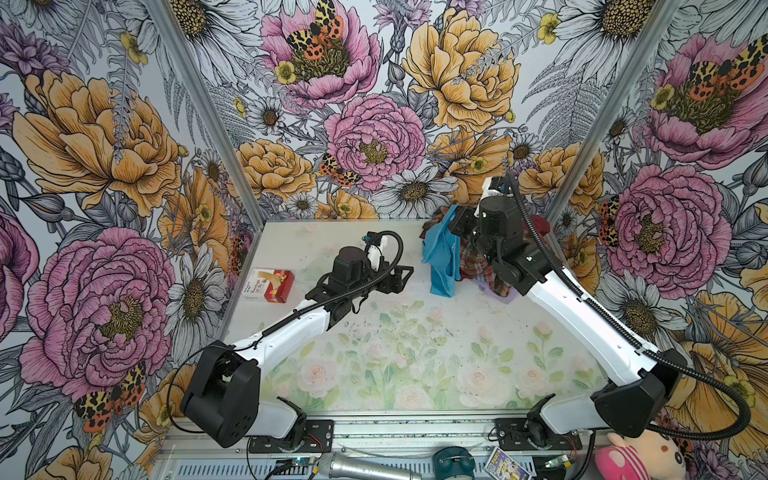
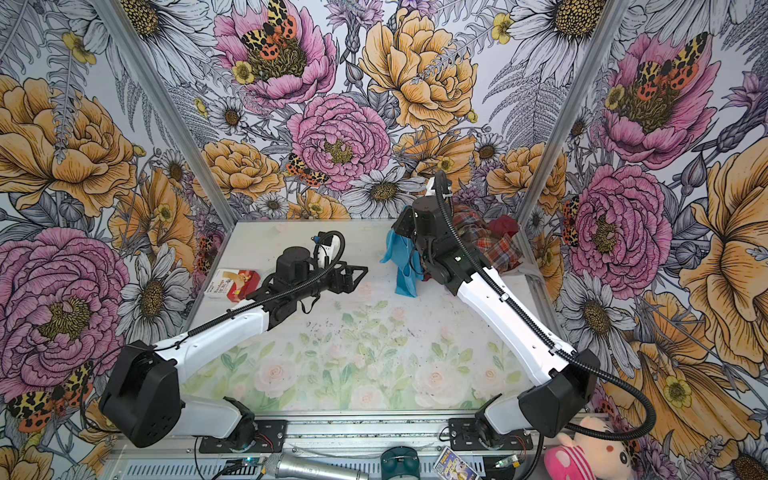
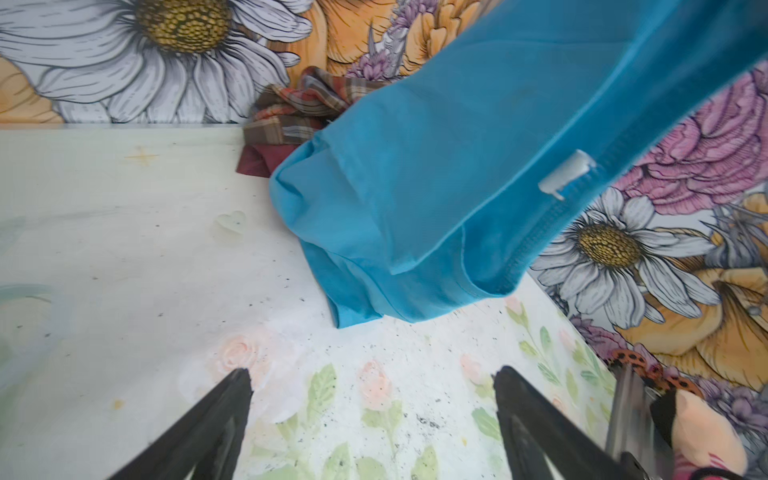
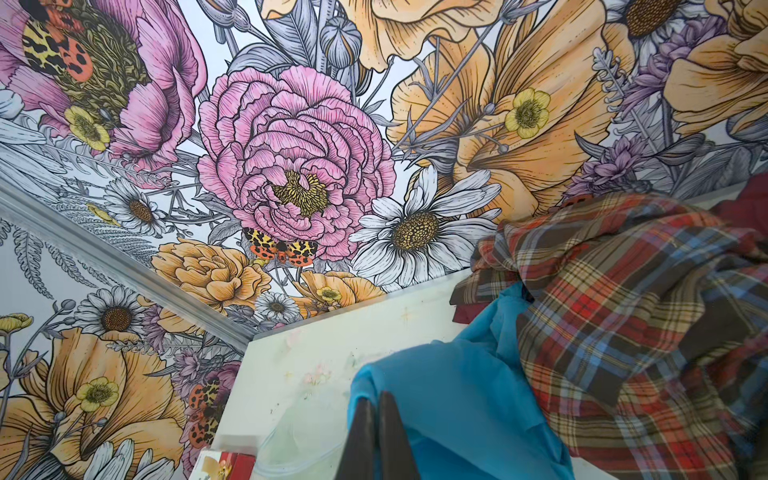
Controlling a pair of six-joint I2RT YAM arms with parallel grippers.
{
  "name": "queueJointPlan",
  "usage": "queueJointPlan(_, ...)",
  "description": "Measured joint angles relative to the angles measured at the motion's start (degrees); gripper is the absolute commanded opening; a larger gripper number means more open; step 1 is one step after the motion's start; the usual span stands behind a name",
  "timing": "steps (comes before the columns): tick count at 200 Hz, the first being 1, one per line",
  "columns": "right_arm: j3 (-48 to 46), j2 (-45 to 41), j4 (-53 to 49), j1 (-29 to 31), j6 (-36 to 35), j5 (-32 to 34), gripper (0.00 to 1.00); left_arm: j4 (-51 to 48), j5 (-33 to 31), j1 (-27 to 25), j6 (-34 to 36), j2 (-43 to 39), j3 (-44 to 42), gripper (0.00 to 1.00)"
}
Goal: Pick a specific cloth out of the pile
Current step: 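Lift the turquoise shirt up out of the pile with the right gripper, then reach the left gripper to the hanging turquoise shirt and grasp it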
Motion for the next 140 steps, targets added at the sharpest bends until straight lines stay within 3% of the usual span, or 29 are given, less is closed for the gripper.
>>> queueJointPlan(16,-0.7,-0.1,0.7,-0.1,0.8,-1.1,0.00,2.8,0.0,-2.6,0.3,0.0,-0.9,0.99)
queueJointPlan(80,-5.5,-1.0,5.5,-0.2,3.7,-6.2,0.00,14.8,-7.5,-11.6,3.2,8.5,-0.9,0.99)
queueJointPlan(140,-7.6,-2.7,6.7,-0.2,5.6,-8.8,0.00,23.5,-16.7,-11.9,9.4,19.1,5.3,0.99)
